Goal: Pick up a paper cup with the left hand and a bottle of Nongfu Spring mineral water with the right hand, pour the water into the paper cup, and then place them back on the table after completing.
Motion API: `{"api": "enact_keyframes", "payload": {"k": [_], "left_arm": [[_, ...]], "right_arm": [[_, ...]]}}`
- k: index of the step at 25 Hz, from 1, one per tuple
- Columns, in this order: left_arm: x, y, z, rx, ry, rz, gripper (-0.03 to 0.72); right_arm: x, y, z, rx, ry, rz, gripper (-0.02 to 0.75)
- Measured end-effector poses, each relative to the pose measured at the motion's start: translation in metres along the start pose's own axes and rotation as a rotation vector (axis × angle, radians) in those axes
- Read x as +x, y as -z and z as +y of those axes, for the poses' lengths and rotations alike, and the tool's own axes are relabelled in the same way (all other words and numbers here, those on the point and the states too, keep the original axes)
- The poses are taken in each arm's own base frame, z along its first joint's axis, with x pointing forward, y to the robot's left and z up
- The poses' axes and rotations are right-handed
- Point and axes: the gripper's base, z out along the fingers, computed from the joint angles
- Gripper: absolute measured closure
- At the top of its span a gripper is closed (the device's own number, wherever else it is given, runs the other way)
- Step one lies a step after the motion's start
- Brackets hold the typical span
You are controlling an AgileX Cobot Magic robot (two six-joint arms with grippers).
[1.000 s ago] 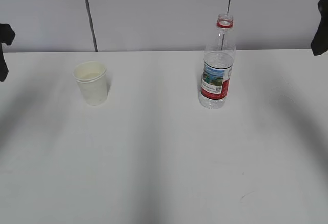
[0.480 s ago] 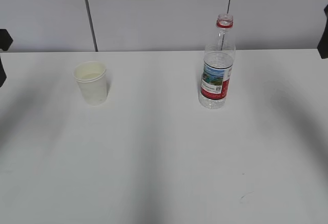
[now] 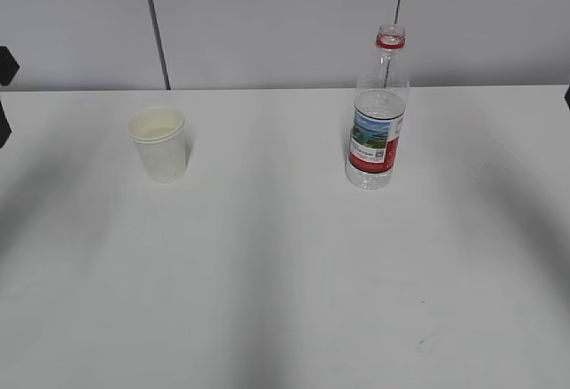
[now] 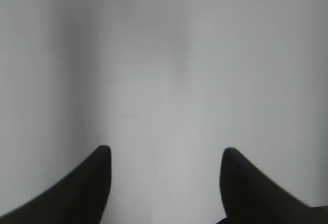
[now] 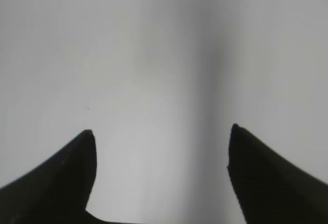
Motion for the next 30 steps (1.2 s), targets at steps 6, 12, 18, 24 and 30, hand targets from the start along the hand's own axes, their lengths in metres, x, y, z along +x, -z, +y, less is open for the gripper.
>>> {"api": "enact_keyframes", "payload": {"k": [6, 12, 18, 24, 30], "left_arm": [[0.041, 0.012, 0.006, 0.011, -0.003, -0.009, 0.272], [0.096, 0.023, 0.014, 0.016, -0.002, -0.04, 0.272], [0.146, 0.042, 0.023, 0.033, 0.0, -0.155, 0.272], [0.191, 0.063, 0.03, 0.058, 0.004, -0.32, 0.272], [0.228, 0.064, 0.036, 0.081, 0.007, -0.471, 0.272]], "right_arm": [[0.042, 0.015, -0.001, -0.008, -0.004, -0.023, 0.15], [0.088, 0.029, 0.0, -0.034, -0.014, -0.066, 0.15], [0.135, 0.045, -0.002, -0.04, -0.019, -0.16, 0.15], [0.183, 0.049, -0.003, -0.039, -0.022, -0.253, 0.15], [0.221, 0.037, -0.003, -0.034, 0.0, -0.304, 0.15]]}}
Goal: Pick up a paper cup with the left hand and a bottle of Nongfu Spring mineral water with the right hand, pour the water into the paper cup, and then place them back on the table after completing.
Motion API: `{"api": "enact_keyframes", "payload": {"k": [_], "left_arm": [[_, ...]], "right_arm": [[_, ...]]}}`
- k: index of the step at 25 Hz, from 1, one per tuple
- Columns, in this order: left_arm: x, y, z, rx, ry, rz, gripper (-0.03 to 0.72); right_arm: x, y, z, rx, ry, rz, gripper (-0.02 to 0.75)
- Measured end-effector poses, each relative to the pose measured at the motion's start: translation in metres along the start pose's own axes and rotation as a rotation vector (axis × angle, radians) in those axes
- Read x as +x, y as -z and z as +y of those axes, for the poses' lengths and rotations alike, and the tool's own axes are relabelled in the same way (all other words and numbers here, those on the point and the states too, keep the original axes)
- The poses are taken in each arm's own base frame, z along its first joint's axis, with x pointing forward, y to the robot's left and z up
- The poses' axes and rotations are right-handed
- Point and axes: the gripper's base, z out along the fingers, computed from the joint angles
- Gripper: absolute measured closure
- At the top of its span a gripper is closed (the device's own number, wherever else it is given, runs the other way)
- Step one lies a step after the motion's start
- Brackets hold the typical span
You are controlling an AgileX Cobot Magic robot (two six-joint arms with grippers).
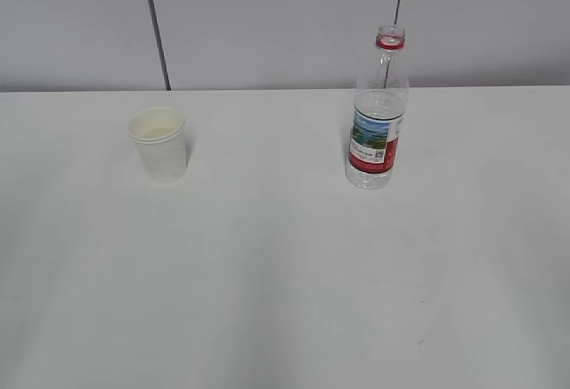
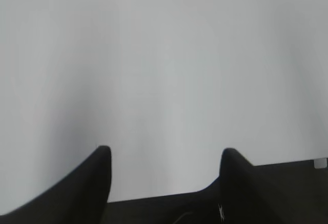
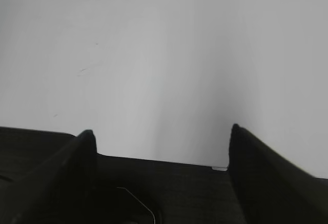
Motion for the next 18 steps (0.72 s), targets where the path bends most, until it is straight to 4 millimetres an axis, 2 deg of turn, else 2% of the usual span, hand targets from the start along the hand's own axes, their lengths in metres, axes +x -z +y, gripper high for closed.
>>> {"api": "enact_keyframes", "payload": {"k": [12, 18], "left_arm": [[0.063, 0.005, 0.009, 0.037, 0.004, -0.226, 0.272], [0.068, 0.009, 0.01, 0.05, 0.004, -0.297, 0.272]], "right_arm": [[0.049, -0.005, -0.003, 0.038, 0.022, -0.246, 0.15], [0.06, -0.001, -0.003, 0.038, 0.019, -0.317, 0.15]]}}
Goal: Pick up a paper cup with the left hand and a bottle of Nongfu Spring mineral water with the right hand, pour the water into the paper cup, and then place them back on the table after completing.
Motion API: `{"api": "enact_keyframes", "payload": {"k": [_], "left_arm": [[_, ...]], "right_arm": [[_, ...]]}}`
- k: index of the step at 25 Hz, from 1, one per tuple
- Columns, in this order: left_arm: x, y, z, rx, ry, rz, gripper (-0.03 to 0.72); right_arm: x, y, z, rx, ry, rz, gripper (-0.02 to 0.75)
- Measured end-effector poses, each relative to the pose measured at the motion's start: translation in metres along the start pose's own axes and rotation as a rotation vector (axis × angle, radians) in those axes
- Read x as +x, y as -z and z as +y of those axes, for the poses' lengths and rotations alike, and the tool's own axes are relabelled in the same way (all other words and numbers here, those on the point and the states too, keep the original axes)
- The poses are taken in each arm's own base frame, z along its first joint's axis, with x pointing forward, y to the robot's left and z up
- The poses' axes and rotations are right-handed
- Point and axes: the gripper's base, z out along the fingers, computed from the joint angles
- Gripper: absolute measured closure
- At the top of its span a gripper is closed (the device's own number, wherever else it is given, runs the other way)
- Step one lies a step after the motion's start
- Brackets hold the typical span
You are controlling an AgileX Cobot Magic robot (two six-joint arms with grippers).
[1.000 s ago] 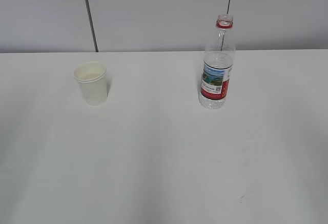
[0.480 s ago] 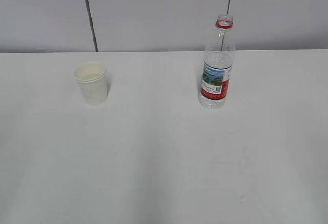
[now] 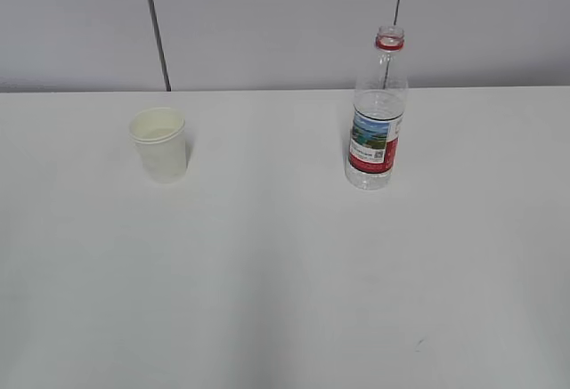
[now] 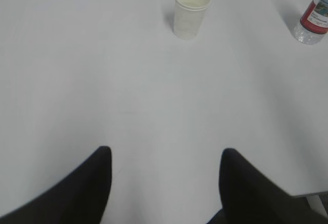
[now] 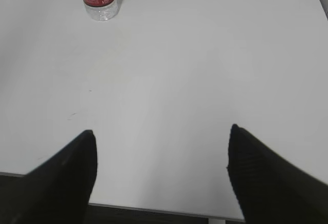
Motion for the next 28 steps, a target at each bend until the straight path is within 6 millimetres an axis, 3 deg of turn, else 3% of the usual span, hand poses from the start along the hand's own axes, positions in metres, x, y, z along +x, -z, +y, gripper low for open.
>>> {"api": "enact_keyframes", "payload": {"k": [28], "left_arm": [[0.0001, -0.0054, 0.0006, -0.068, 0.009, -0.03, 0.272]], "right_arm": [[0.0003, 0.0002, -0.0032, 0.035, 0.023, -0.002, 0.15]]}}
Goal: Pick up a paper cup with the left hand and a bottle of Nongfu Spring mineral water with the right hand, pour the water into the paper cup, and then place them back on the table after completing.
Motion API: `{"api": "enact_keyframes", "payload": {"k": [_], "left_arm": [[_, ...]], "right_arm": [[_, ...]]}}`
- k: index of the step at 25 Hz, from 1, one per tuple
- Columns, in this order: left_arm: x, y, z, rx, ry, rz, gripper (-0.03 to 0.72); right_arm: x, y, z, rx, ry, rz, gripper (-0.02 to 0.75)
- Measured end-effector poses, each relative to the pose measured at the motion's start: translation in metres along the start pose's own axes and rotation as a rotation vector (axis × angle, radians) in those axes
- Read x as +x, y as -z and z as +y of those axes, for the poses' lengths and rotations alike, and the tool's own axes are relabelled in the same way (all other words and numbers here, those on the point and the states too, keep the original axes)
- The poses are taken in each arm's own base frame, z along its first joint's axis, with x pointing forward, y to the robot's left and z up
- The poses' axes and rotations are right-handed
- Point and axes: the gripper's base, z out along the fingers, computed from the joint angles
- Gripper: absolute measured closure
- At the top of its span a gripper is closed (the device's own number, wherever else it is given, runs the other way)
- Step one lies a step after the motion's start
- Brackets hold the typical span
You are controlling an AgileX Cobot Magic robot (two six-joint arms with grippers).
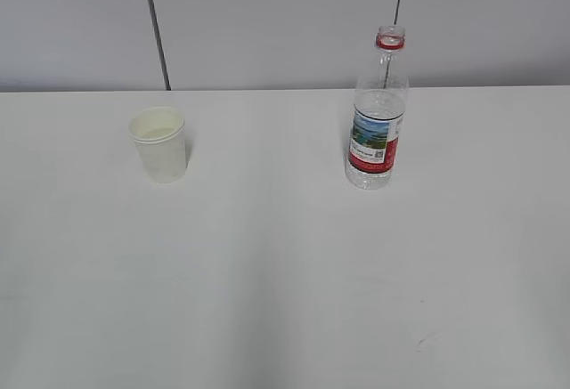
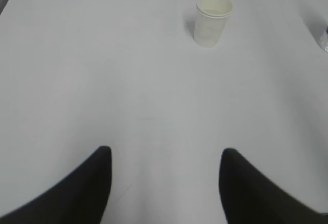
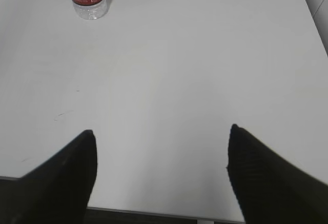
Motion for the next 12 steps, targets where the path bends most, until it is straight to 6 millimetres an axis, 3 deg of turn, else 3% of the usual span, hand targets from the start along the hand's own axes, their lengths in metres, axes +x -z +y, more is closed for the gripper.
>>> {"api": "enact_keyframes", "payload": {"k": [12], "left_arm": [[0.0, 0.0, 0.0, 0.0, 0.0, 0.0, 0.272]], "right_arm": [[-0.0001, 0.0, 0.0, 0.0, 0.002, -0.001, 0.15]]}}
